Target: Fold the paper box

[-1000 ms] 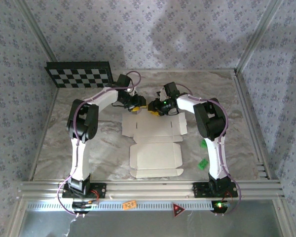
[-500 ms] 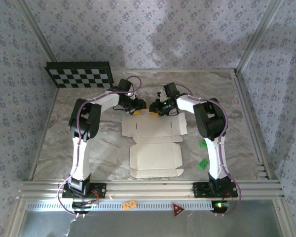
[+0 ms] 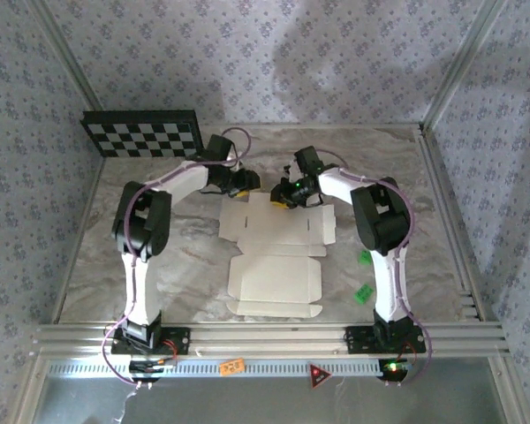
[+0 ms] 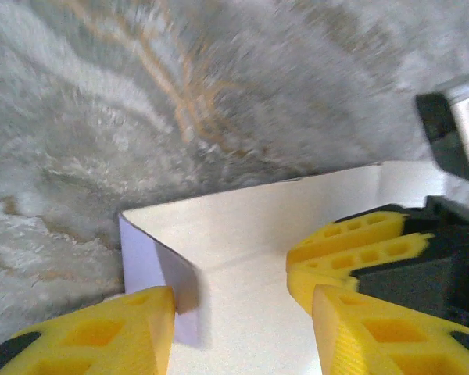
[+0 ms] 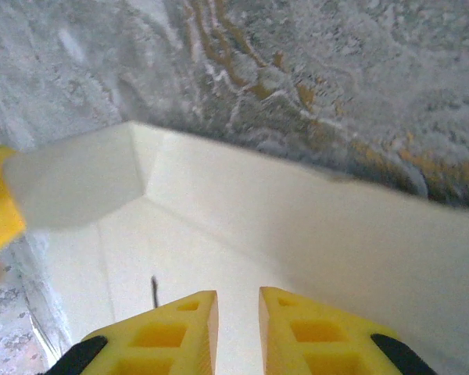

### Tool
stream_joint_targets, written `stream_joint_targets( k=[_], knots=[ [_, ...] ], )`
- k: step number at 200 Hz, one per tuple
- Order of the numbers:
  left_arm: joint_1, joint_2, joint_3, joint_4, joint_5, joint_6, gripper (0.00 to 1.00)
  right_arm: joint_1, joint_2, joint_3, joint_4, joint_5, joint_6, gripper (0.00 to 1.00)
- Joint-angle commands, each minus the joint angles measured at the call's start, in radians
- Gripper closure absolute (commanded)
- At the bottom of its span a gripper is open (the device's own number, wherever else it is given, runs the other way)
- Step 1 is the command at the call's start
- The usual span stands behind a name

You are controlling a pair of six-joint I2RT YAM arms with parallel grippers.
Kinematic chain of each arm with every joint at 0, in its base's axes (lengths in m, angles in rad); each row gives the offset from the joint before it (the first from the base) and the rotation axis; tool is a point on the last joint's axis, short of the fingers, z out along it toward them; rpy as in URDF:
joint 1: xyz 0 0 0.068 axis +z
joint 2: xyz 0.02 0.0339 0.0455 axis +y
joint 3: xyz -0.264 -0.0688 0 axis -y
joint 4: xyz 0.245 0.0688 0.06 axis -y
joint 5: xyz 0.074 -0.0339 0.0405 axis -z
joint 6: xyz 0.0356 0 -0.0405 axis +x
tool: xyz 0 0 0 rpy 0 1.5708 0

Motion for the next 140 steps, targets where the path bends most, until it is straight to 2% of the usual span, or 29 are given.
stream_joint_targets(
  k=[1, 33, 63, 98, 140],
  knots=[
    [0.041, -0.149, -0.062, 0.009, -0.037, 0.027, 0.48, -0.009, -0.115, -0.019, -0.068, 0.024, -0.033, 0.77],
    [0.089, -0.261, -0.190, 0.020, -0.037, 0.062, 0.45, -0.020, -0.216, -0.079, -0.074, 0.040, -0.038, 0.76],
    [0.121, -0.283, -0.257, -0.015, -0.052, 0.129, 0.43, -0.021, -0.283, -0.137, -0.081, 0.058, -0.044, 0.75],
    [0.126, -0.250, -0.292, -0.013, -0.052, 0.189, 0.43, -0.026, -0.338, -0.199, -0.085, 0.065, -0.050, 0.74],
    [0.126, -0.140, -0.276, -0.007, -0.034, 0.214, 0.43, -0.037, -0.370, -0.247, -0.077, 0.079, -0.050, 0.73]
  ],
)
